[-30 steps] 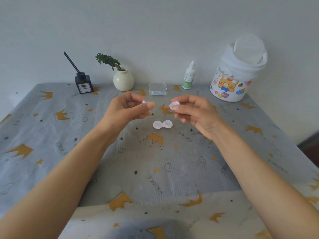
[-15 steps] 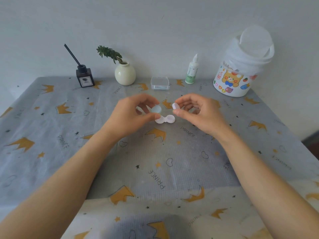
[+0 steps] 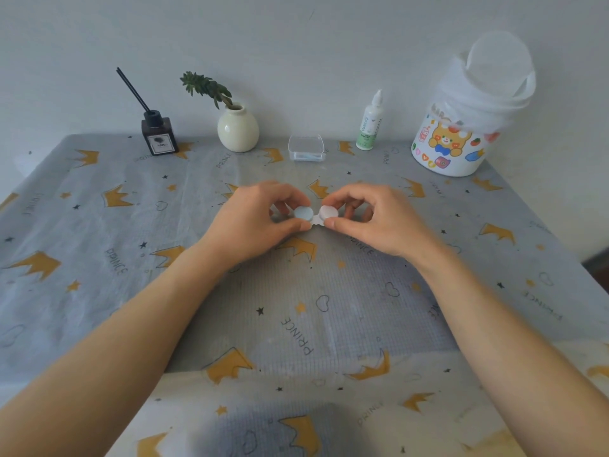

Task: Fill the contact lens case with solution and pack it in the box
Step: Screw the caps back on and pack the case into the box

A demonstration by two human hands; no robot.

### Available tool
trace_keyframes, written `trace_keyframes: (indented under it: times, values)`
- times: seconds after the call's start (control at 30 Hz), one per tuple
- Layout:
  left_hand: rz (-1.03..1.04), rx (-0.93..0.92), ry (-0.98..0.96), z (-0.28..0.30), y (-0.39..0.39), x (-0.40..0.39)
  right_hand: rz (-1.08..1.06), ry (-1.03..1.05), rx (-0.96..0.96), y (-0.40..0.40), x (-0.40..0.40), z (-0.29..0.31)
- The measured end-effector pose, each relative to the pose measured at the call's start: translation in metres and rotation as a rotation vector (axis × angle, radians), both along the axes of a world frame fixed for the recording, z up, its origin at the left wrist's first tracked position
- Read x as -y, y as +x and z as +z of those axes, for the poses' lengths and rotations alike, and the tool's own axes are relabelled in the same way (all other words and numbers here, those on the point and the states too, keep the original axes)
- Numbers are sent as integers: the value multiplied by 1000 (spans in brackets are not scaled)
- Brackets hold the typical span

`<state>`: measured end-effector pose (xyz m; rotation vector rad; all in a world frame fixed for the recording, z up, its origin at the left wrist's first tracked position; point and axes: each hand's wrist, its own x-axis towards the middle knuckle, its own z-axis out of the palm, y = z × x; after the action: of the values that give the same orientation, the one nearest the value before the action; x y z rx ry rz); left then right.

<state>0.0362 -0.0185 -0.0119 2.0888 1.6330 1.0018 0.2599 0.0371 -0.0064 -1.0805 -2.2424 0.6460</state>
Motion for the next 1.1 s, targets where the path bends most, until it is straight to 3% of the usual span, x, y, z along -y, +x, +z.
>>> trace_keyframes:
  times: [1.1]
  values:
    - [-11,-53,22,-2,4,-6,9,67,79,-4,-6,0]
